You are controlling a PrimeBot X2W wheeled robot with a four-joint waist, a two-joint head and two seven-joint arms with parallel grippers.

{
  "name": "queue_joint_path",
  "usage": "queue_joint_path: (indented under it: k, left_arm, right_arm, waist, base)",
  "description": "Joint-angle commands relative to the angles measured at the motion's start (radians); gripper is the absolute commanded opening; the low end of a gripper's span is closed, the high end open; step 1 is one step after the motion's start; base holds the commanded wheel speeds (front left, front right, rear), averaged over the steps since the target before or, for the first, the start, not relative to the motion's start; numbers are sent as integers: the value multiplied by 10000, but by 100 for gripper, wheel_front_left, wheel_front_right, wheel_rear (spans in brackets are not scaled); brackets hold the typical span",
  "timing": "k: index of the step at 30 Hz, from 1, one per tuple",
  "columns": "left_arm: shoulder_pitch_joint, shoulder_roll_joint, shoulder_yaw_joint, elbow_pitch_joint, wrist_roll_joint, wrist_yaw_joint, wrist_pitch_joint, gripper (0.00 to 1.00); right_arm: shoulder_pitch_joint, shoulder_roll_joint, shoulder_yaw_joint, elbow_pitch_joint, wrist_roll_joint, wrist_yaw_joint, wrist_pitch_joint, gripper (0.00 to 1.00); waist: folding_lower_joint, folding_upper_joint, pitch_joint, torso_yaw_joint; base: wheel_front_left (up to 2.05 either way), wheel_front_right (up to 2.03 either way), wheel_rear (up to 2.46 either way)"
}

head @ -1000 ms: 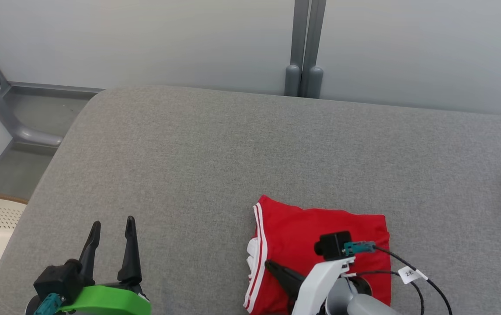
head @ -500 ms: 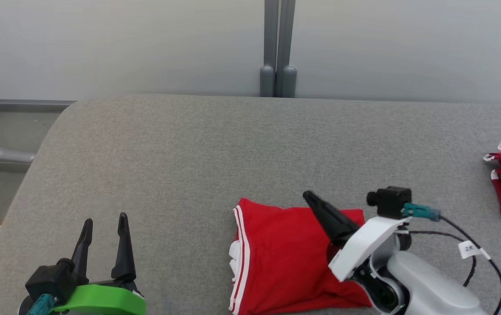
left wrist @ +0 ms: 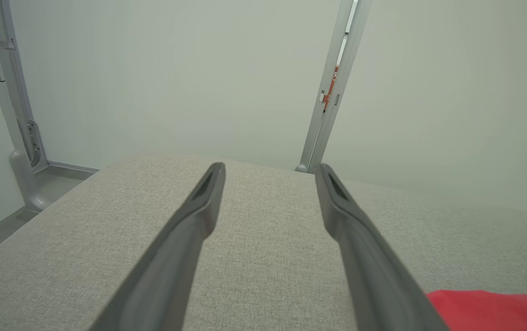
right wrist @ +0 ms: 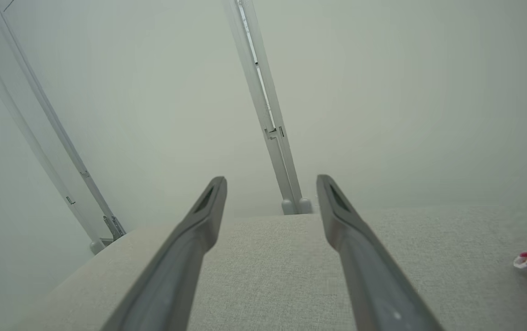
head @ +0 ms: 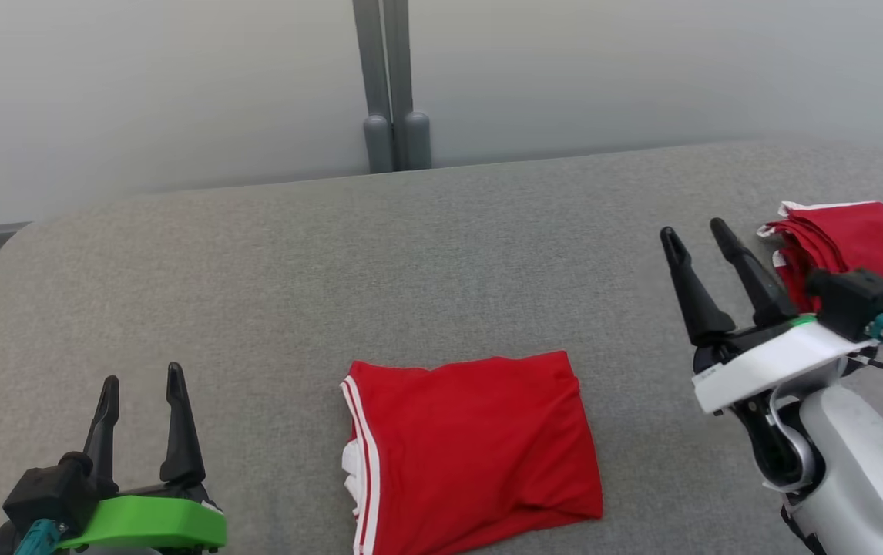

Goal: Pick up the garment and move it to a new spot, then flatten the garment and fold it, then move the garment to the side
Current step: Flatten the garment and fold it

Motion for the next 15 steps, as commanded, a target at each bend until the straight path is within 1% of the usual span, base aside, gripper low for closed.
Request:
queue_joint_path:
  k: [1, 5, 7, 11, 15]
  left_arm:
    - [74, 104, 51, -51, 182, 32, -74, 100]
    - [87, 53, 149, -203, 492, 147, -69, 100]
    - [140, -11, 233, -273, 672, 173, -73, 100]
    - [217, -137, 345, -214, 933, 24, -76, 100]
    - [318, -275, 473, -86, 1078, -177, -77, 100]
  right_arm:
    - [270, 128, -546, -229, -519, 6, -35, 100]
    - [1000, 684, -1623, -630, -1512, 6, -31, 100]
    - [1295, 887, -1934, -713, -1942, 6, -32, 100]
    - [1679, 1150, -2181, -572, -2436, 6, -34, 100]
    - [1870, 1262, -2263, -309, -2696, 6, -35, 100]
  waist:
    - [0, -1, 79, -472]
    - [0, -1, 131, -746]
    - [0, -1, 161, -842]
    - [0, -1, 204, -945]
    - [0, -1, 231, -1011]
  base:
    - [0, 0, 0]
    - [0, 0, 0]
    - [0, 0, 0]
    - [0, 0, 0]
    - [0, 0, 0]
